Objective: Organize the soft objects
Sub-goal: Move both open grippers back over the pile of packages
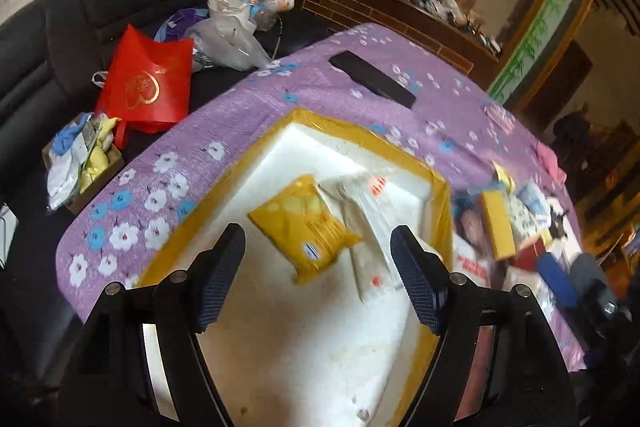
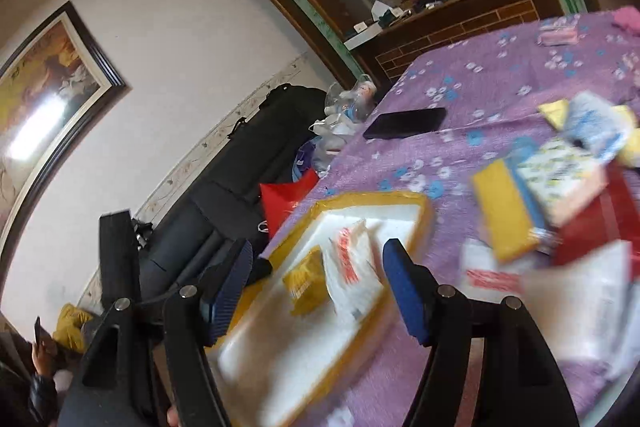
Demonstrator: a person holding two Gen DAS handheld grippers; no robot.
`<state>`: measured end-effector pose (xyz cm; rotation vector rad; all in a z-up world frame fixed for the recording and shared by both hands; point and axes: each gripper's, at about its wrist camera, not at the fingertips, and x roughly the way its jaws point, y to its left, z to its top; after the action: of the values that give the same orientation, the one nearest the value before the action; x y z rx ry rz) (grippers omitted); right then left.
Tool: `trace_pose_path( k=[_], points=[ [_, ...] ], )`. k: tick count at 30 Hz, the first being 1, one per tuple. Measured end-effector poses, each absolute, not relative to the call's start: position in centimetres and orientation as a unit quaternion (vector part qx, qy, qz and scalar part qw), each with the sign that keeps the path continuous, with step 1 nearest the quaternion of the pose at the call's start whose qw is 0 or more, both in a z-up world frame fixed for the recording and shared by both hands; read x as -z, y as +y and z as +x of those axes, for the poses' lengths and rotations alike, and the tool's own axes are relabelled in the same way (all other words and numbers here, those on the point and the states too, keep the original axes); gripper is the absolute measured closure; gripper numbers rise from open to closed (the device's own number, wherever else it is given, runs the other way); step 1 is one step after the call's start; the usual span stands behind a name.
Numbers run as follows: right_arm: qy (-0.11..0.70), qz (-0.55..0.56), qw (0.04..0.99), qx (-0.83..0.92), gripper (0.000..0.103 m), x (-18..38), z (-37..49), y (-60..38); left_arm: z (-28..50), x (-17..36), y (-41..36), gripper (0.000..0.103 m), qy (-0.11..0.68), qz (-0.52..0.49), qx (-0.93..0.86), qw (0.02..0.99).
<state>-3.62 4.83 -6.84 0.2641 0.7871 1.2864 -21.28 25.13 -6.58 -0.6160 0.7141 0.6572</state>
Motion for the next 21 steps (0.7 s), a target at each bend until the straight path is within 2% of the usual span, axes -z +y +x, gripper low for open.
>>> trace_pose_path(
  k=[6, 15, 21],
  points=[
    [0.362, 0.136, 0.750, -0.536, 0.035, 7.4, -1.8, -1.2, -19.9, 4.6, 19.0, 0.027, 0.298, -0.284, -0.237, 0.880],
    [0.382, 0.157, 0.820, -0.397, 0.035, 10.7, 2.4, -9.1, -10.9, 5.5, 8.0, 0.027, 0.365, -0.215, -0.062, 0.904],
    [0.393, 0.191, 0.822, -0.365, 0.035, 12.7, 4.1, -10.7, -9.1, 7.0, 6.4, 0.027, 0.385, -0.204, -0.060, 0.898]
  ],
)
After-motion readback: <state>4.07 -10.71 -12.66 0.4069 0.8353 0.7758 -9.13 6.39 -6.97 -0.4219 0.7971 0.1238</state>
